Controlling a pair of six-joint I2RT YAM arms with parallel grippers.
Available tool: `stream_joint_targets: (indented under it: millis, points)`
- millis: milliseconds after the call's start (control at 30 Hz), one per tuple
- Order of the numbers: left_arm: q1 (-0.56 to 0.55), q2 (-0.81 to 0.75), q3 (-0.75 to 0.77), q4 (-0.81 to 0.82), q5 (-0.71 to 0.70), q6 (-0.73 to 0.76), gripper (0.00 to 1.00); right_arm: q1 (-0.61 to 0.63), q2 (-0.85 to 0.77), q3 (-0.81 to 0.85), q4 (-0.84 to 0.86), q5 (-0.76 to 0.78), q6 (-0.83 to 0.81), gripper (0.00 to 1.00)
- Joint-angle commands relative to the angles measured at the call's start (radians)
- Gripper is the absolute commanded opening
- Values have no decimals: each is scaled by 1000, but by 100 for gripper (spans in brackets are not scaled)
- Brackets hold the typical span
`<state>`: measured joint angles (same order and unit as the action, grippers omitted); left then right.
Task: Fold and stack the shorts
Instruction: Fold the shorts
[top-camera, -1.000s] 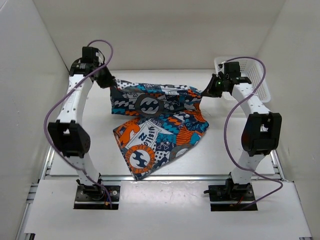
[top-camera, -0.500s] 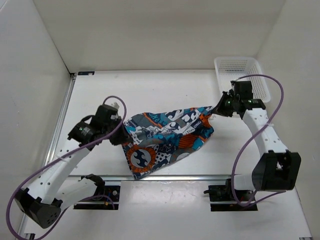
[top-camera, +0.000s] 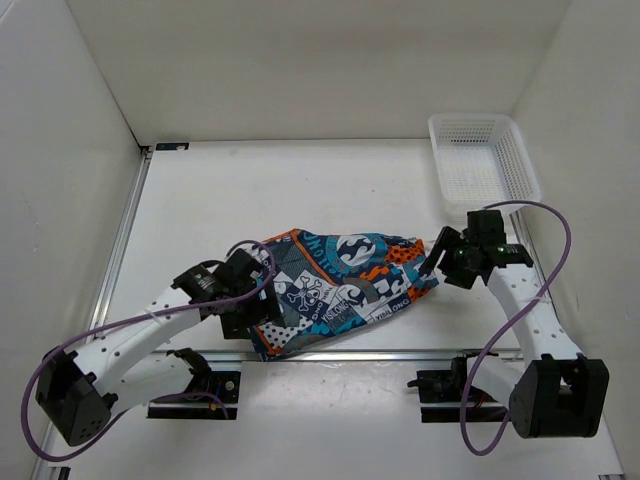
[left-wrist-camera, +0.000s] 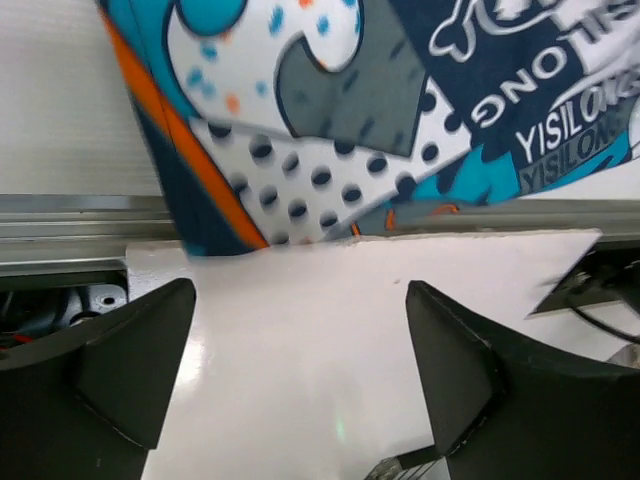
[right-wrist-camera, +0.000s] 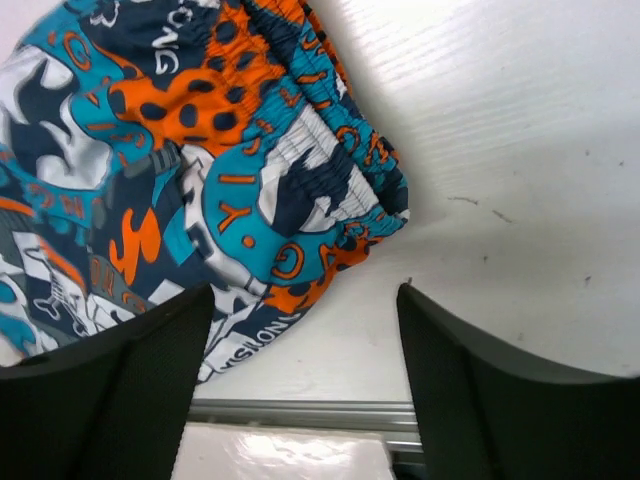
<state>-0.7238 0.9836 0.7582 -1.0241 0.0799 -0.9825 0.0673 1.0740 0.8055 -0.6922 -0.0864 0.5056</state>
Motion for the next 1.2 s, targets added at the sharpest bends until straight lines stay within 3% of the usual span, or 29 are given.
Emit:
stream_joint_targets:
  millis: [0,133,233,333,400,467,600,667,867,1067,1167]
  points:
    - [-14,27,4,30,5,-12,100,-3,13,-9,25,4,-6,80]
    - [-3,38,121,-36,-109,-12,100,-3,55,17,25,23,-41,83]
    - [78,59,167,-48,-176,-2,93,-3,84,40,34,33,-61,81]
    - [199,96,119,57,-151,62,88,-3,135,66,54,33,-73,80]
    - [274,168,93,111,-106,99,89,-3,200,89,65,33,-85,80]
    - [285,234,93,140,-106,99,100,-3,254,138,65,33,-98,83]
    - [316,378,93,174,-161,85,99,-3,408,207,74,-2,-174,86]
    - [316,401,93,205,-190,54,95,6,446,218,85,-3,-189,85]
    - [325,585,153,283,-172,65,72,6,589,239,118,-28,-199,79]
    - [336,751,289,292,-172,108,59,6,633,207,140,-38,-167,79]
    - [354,805,344,292,-163,137,58,6,642,198,149,-65,-156,78]
